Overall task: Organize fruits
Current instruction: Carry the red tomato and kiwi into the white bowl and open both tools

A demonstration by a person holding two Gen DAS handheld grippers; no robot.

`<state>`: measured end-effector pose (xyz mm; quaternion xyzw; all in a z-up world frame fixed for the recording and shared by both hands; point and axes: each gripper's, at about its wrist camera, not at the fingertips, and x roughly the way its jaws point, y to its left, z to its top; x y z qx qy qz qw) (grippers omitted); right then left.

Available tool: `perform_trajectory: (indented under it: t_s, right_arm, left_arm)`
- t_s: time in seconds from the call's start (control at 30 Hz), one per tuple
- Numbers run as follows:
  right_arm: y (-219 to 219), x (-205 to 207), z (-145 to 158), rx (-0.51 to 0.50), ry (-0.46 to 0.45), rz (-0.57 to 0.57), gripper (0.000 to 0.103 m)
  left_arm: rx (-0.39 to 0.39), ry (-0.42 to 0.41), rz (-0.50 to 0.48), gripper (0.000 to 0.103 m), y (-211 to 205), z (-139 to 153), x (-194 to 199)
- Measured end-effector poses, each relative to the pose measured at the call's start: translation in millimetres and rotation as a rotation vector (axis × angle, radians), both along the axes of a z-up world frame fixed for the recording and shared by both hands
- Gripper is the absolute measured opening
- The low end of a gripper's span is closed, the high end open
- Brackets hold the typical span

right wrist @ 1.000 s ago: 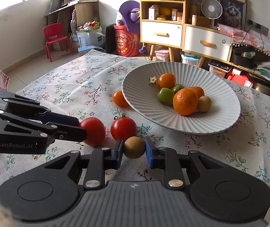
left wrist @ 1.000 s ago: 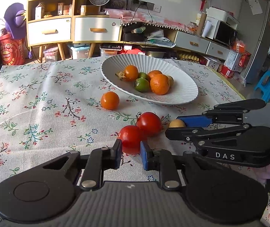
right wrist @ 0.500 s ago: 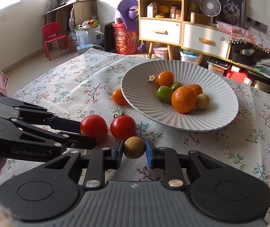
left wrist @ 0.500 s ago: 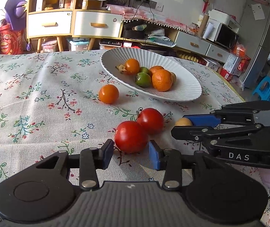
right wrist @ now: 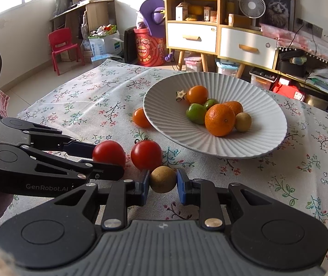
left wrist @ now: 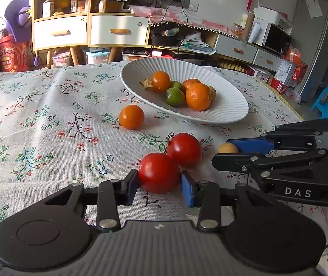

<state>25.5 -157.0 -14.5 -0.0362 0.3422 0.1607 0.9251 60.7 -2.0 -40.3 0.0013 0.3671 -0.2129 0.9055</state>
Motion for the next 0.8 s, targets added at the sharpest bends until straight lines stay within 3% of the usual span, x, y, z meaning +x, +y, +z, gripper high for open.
perform_trajectory:
  t_s: [0.6, 0.8]
  right_arm:
    - [-15.4, 8.3, 30.0, 0.06, -0.089, -0.034, 0.023]
    - [-31.3, 21.6, 33.4, 0.061, -0.104, -0.076, 0.023]
  left_arm:
    - [-0.063, -0.025, 0.059, 0.037, -7.4, 33.1, 7.3]
    - [-0.043, -0.056, 0.04, 0.037, -26.4, 41.3, 14.0]
